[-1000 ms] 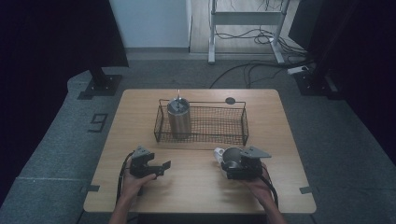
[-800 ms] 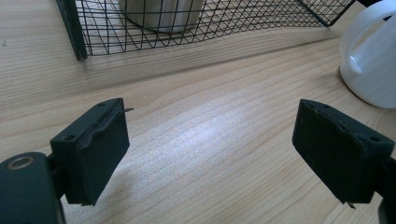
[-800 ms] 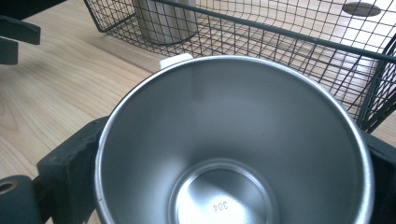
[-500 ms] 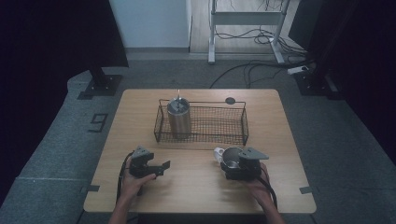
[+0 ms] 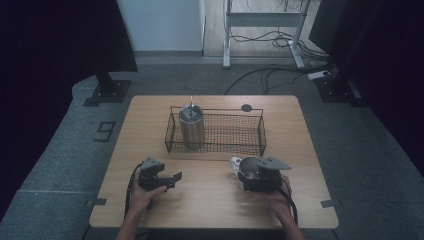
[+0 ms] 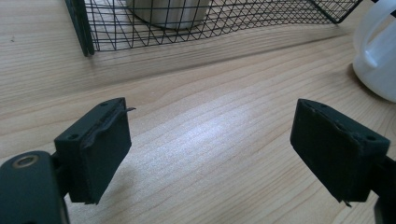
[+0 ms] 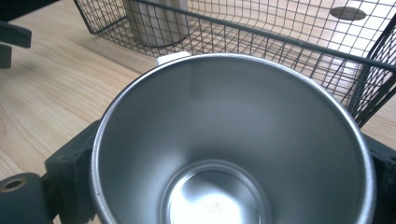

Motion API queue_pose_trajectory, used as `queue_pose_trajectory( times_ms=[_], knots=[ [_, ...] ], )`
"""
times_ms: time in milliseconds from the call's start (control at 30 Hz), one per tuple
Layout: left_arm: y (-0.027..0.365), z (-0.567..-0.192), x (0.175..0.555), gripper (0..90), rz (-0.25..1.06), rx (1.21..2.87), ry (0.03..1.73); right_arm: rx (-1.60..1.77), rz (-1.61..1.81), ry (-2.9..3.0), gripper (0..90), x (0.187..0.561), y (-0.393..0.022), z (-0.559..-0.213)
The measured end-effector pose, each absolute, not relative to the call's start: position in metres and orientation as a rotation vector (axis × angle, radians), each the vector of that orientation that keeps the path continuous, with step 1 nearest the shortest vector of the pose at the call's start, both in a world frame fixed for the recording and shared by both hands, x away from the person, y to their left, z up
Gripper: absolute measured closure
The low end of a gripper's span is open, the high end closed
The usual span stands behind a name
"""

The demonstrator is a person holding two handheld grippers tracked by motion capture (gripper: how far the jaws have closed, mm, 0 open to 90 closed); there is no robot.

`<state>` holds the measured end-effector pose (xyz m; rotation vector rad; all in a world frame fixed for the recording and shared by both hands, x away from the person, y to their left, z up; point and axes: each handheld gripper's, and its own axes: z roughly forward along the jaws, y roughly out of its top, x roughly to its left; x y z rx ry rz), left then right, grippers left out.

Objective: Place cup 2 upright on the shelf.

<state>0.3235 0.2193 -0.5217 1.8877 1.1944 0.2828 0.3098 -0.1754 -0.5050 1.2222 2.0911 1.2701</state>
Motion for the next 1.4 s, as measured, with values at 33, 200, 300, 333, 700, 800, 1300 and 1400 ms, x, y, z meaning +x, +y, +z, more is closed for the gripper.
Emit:
queue_pose_trajectory(
  times_ms=[33,200,300,333,700,800,1300,1400],
  knots=[
    [0.219,-0.522,0.324,12.6,0.283,1.887,1.195,1.223,1.278,2.085,6.0,0.310,-0.176,-0.504],
    [0.220,-0.522,0.323,12.7,0.285,1.886,1.201,1.223,1.294,2.076,6.0,0.309,-0.180,-0.499],
    [0.221,-0.522,0.323,12.8,0.287,1.884,1.202,1.222,1.294,2.072,6.1,0.308,-0.182,-0.497],
    [0.222,-0.521,0.323,12.8,0.286,1.881,1.203,1.222,1.293,2.072,6.1,0.307,-0.182,-0.495],
    [0.227,-0.519,0.324,13.1,0.285,1.859,1.206,1.201,1.303,2.071,6.2,0.303,-0.184,-0.485],
    [0.227,-0.517,0.324,13.1,0.287,1.853,1.206,1.196,1.314,2.065,6.2,0.304,-0.184,-0.481],
    [0.228,-0.517,0.323,13.1,0.285,1.845,1.200,1.195,1.353,2.035,6.2,0.310,-0.187,-0.458],
    [0.229,-0.517,0.323,13.1,0.284,1.845,1.201,1.197,1.366,2.036,6.2,0.312,-0.188,-0.454]
  ],
)
